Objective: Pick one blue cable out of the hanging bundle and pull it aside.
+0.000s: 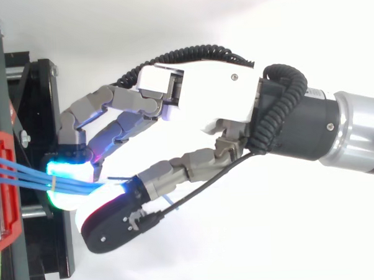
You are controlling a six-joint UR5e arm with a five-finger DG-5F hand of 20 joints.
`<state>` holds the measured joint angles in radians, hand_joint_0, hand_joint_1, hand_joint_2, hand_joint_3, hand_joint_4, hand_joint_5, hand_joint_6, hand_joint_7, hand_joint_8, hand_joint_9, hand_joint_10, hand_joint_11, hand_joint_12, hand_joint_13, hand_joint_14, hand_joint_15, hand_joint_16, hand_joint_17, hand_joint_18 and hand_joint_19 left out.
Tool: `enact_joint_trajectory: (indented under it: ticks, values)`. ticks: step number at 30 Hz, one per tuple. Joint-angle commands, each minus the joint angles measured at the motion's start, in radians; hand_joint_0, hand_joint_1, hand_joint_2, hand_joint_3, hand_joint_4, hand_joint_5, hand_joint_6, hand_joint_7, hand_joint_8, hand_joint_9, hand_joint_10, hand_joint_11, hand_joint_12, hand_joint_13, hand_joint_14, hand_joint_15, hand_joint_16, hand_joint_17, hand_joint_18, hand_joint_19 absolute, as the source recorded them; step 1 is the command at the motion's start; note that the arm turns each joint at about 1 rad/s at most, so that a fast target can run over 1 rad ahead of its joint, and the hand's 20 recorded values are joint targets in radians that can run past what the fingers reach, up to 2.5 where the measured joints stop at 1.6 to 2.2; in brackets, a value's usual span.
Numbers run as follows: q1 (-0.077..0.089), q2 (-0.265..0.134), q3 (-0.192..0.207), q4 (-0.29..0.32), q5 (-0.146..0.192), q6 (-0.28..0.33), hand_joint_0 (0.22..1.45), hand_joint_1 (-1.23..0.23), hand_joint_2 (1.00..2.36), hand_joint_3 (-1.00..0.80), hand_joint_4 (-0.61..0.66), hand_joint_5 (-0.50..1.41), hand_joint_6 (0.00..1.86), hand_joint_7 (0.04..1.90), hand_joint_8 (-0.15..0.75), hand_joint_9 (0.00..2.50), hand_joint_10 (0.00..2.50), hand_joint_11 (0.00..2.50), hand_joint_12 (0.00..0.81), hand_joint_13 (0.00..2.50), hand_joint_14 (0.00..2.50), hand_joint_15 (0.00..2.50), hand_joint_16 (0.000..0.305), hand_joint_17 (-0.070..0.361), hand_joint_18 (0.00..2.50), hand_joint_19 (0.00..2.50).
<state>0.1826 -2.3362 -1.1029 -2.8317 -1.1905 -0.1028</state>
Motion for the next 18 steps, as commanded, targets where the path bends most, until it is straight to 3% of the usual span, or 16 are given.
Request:
enact_joint_trajectory:
  ticks: [1, 8, 10, 18]
  values:
    - [0.0, 0.001, 0.0, 0.0, 0.0, 0.0, 0.48, -0.59, 1.0, -0.5, 0.11, -0.14, 0.84, 1.02, 0.297, 0.88, 0.02, 0.63, 0.401, 0.79, 0.01, 0.41, 0.046, 0.104, 0.64, 0.31]
    - [0.0, 0.0, 0.0, 0.002, 0.003, 0.0, 0.52, -0.49, 1.0, -0.47, 0.1, -0.12, 0.81, 1.08, 0.29, 0.92, 0.02, 0.63, 0.39, 0.81, 0.01, 0.42, 0.045, 0.101, 0.64, 0.35]
    - [0.0, 0.0, 0.0, 0.003, 0.003, 0.0, 0.58, -0.52, 1.01, -0.36, 0.1, -0.12, 0.83, 1.13, 0.28, 0.95, 0.02, 0.65, 0.371, 0.81, 0.02, 0.42, 0.042, 0.094, 0.65, 0.36]
    - [0.0, 0.0, 0.0, 0.002, -0.001, 0.0, 0.58, -0.61, 1.02, -0.1, 0.07, -0.09, 0.87, 1.19, 0.303, 1.01, 0.02, 0.64, 0.392, 0.88, 0.02, 0.44, 0.045, 0.1, 0.74, 0.35]
